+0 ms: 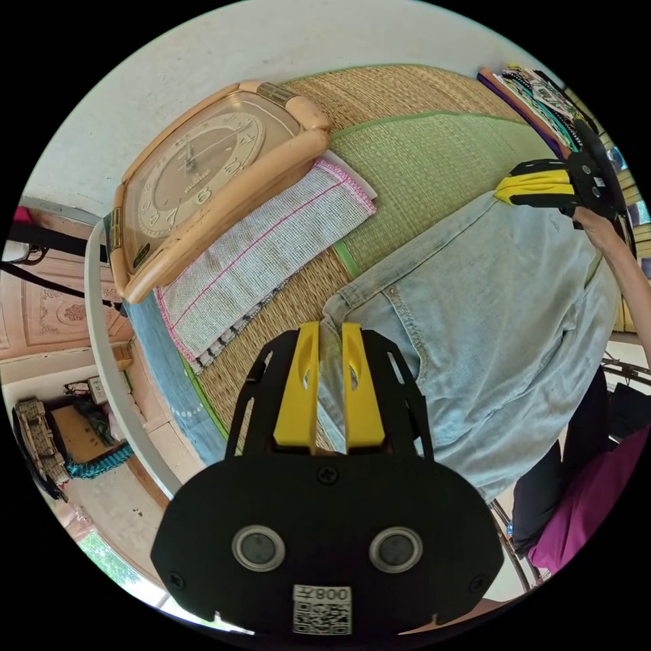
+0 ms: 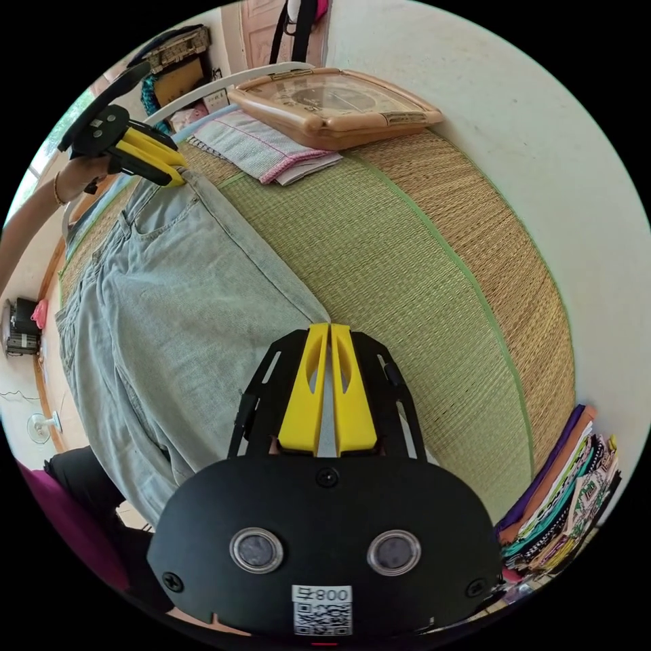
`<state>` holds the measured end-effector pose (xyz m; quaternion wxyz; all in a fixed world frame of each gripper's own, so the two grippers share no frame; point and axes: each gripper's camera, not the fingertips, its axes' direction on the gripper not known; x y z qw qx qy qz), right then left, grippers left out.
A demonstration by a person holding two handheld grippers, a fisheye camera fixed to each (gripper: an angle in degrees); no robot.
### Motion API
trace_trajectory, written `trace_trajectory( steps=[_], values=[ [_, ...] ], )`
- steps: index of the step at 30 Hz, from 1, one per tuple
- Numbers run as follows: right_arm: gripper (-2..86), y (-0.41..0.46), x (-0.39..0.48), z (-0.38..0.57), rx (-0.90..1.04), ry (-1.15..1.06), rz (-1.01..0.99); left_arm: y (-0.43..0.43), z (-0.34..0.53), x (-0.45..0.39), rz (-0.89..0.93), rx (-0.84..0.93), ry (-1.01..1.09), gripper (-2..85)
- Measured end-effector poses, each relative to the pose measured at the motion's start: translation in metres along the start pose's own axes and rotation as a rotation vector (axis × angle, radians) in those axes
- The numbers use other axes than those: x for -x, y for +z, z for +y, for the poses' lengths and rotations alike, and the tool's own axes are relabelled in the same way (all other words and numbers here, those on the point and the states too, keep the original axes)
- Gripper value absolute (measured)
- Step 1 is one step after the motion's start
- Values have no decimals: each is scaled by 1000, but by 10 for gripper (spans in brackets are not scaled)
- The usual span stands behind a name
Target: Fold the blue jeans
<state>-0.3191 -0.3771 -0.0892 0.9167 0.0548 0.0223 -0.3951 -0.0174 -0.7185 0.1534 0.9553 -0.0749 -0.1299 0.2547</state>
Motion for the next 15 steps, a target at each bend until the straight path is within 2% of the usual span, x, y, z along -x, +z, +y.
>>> trace_trajectory(
  steps=[15],
  values=[
    [2,-150,9,110,-134,69,-8,-165,88,-42,-57,-135,-6,33]
  ],
)
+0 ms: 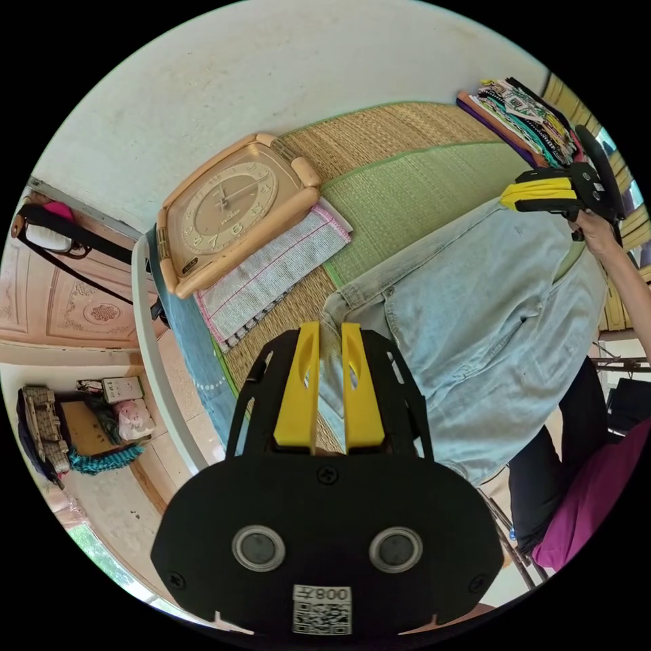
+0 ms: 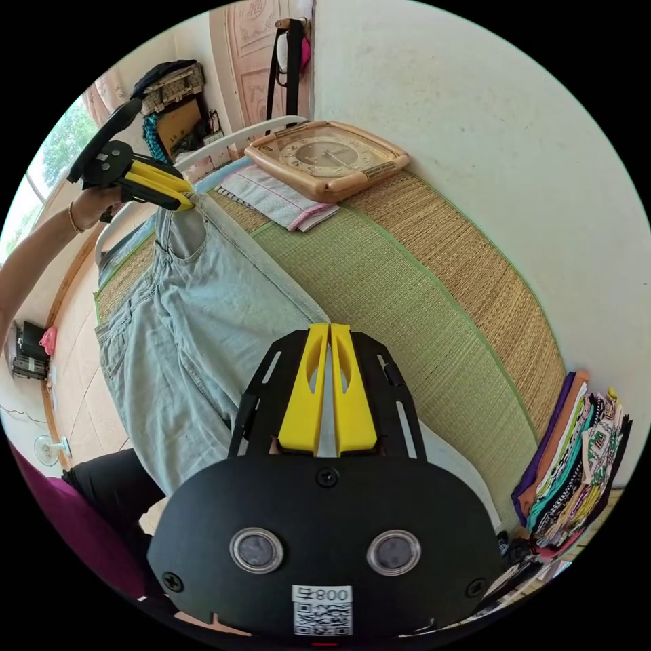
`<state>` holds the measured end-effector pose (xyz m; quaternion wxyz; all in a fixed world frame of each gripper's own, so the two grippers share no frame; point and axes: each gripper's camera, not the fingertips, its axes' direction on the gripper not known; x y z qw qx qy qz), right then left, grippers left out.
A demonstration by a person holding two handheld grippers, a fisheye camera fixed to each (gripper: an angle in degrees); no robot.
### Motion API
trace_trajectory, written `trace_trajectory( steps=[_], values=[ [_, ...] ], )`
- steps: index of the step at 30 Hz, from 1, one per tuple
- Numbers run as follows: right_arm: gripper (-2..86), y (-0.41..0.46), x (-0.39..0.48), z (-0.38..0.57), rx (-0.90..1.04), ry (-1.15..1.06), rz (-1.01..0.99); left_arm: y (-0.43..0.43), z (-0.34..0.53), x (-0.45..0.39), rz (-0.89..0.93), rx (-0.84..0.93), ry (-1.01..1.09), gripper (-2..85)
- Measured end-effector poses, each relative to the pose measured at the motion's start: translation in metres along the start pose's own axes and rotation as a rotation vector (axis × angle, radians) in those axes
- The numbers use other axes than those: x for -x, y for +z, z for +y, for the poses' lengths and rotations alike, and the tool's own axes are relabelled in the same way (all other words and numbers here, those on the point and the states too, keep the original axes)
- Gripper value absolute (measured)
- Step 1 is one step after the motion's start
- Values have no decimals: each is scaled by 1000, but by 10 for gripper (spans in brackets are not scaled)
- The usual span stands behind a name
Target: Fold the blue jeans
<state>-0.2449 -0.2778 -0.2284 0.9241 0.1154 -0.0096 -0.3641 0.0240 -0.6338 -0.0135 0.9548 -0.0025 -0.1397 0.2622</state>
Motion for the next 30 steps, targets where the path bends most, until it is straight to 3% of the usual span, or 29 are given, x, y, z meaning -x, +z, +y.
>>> trace_trajectory(
  steps=[14,30],
  values=[
    [2,-125,98,140,-68,1,-78,-153,179,-71,-54,-73,44,32],
    [2,-78,223,212,97,-63,-157,-174,380,-97,31,40,-29,18]
  ],
)
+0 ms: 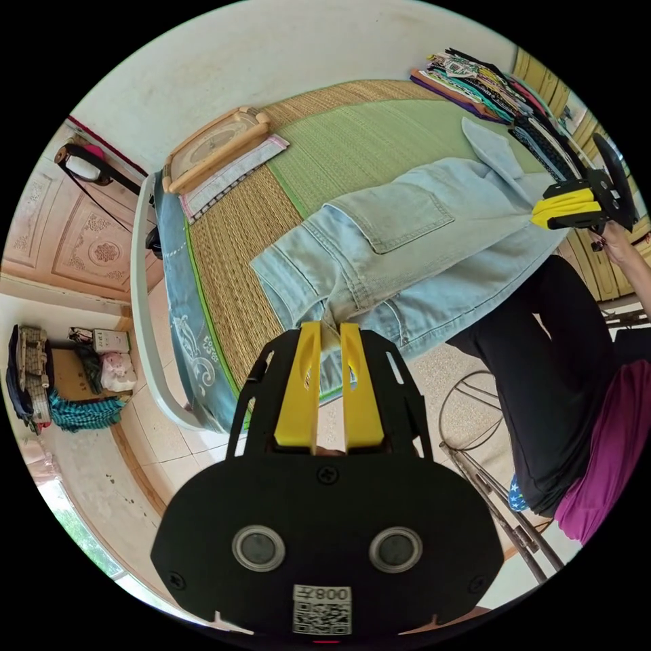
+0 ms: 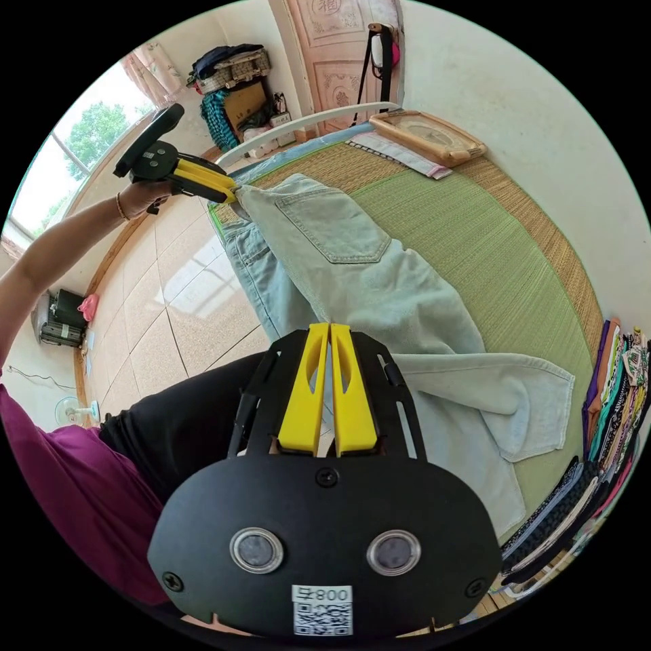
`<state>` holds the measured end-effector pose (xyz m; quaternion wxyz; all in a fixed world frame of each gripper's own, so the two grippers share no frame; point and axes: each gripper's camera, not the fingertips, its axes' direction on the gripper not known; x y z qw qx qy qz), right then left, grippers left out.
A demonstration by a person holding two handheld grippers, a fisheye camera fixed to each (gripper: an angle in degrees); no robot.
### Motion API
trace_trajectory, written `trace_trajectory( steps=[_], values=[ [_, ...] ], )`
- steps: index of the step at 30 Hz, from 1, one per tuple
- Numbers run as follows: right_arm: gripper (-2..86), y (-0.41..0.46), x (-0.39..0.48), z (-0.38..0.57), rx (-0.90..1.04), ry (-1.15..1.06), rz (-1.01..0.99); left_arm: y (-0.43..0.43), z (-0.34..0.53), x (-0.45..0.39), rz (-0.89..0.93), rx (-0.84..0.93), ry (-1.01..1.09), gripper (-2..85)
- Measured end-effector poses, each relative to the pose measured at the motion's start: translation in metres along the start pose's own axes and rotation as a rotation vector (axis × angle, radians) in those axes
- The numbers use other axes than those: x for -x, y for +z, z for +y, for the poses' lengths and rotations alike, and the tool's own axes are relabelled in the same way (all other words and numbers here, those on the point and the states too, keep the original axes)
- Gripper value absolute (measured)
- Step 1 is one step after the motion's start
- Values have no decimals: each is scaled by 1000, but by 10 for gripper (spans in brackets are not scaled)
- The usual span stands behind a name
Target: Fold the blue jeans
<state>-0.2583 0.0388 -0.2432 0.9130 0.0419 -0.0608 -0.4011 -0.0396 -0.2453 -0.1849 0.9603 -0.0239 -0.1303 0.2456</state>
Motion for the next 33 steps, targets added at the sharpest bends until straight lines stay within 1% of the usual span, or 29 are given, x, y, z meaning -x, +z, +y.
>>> trace_trajectory(
  steps=[6,10,16,22,28,30,31,33],
  values=[
    [2,19,16,-6,35,7,-18,-13,57,13,0,0,-2,14],
    [2,24,24,-16,44,-4,-24,-30,96,28,-5,-39,-4,14],
    [2,62,32,-32,108,16,-53,-9,156,42,10,17,-6,16],
    [2,59,43,-48,78,13,-69,-16,223,74,22,-43,-55,23],
    [3,100,44,-64,148,35,-104,12,296,109,114,1,-162,50],
    [4,111,45,-70,154,53,-116,13,326,123,173,-42,-234,60],
    [4,112,45,-71,153,54,-117,13,349,134,214,-81,-304,66],
    [4,118,47,-77,153,50,-121,19,385,153,337,-144,-421,72]
  ],
)
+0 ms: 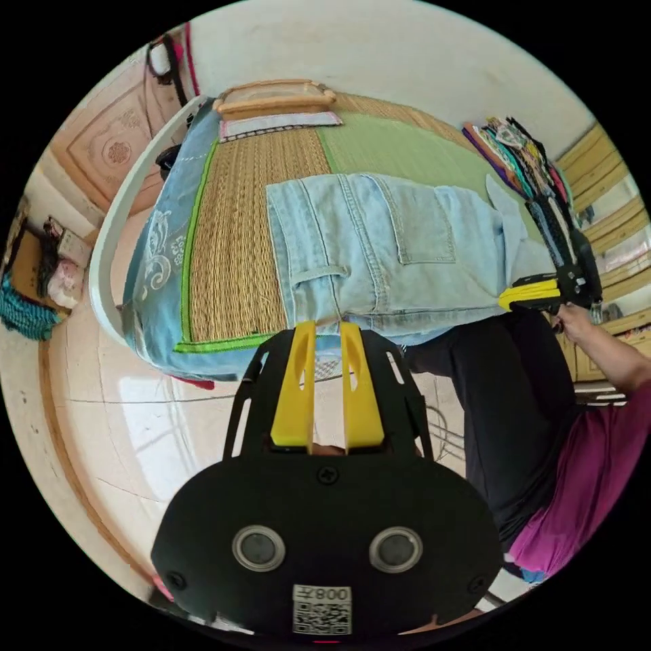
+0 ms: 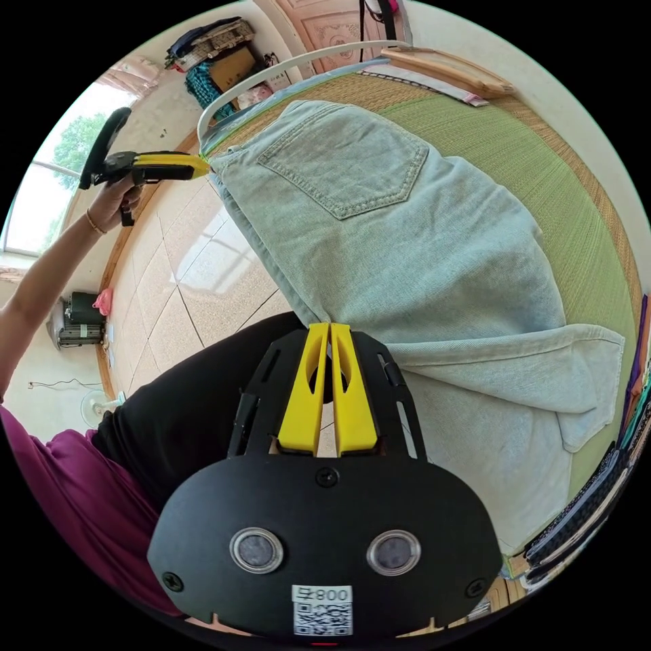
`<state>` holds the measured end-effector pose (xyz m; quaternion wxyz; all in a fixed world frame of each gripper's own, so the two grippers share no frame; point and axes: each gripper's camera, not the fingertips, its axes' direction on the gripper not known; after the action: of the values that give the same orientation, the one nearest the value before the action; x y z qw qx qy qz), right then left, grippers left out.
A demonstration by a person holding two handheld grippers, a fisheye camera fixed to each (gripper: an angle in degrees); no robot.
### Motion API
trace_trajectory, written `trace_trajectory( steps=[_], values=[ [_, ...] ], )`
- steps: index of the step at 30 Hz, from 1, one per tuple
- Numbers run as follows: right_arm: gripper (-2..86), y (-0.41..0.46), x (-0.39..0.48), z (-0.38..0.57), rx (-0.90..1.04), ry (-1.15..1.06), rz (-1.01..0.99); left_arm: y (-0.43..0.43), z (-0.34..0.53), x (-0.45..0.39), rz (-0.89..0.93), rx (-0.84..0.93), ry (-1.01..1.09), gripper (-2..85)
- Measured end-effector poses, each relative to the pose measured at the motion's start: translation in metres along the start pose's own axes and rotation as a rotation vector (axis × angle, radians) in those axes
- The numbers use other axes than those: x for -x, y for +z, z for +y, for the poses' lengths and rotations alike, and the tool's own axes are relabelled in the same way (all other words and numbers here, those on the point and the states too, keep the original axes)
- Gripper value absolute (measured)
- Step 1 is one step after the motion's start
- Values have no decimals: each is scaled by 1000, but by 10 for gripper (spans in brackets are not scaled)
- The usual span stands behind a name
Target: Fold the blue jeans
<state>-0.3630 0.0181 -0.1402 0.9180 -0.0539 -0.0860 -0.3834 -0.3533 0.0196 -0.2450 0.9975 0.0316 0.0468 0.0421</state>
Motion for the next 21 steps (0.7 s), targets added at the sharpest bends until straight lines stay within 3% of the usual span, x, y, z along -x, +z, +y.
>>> trace_trajectory(
  steps=[5,8,15,21],
  values=[
    [4,11,2,-13,3,6,-13,11,76,98,457,-205,-391,99],
    [3,16,6,-19,5,1,-13,27,104,138,624,-293,-572,106],
    [3,24,12,-31,2,1,-29,40,139,178,718,-351,-686,46],
    [3,27,20,-29,-40,-15,-43,21,154,179,590,-377,-583,29]
  ],
)
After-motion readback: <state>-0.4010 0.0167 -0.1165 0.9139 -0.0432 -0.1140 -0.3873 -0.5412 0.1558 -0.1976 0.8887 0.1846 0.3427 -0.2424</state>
